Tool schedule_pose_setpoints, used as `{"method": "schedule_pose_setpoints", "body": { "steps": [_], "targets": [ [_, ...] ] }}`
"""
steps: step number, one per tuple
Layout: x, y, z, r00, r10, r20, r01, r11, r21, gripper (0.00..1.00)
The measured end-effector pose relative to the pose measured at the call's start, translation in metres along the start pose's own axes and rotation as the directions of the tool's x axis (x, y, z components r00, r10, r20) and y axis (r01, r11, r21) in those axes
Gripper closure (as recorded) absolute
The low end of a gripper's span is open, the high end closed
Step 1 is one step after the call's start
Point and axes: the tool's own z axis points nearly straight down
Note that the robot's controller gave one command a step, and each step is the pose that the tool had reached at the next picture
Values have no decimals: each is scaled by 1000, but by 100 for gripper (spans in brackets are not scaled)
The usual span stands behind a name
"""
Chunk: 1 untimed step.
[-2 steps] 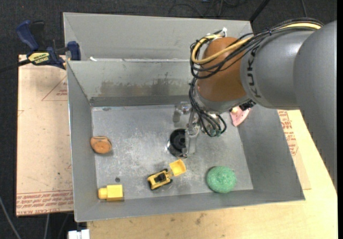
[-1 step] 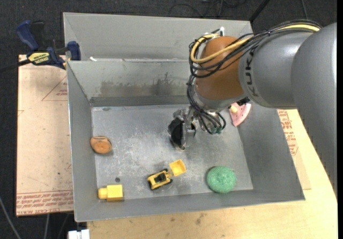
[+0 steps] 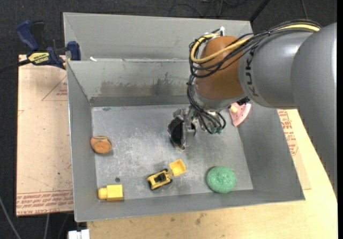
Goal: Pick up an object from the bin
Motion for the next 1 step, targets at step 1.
{"method": "schedule_pose_setpoints", "body": {
  "steps": [1],
  "targets": [
    [-21, -19, -1, 1000, -10, 3, 10, 1000, -1, 100]
  ]
}}
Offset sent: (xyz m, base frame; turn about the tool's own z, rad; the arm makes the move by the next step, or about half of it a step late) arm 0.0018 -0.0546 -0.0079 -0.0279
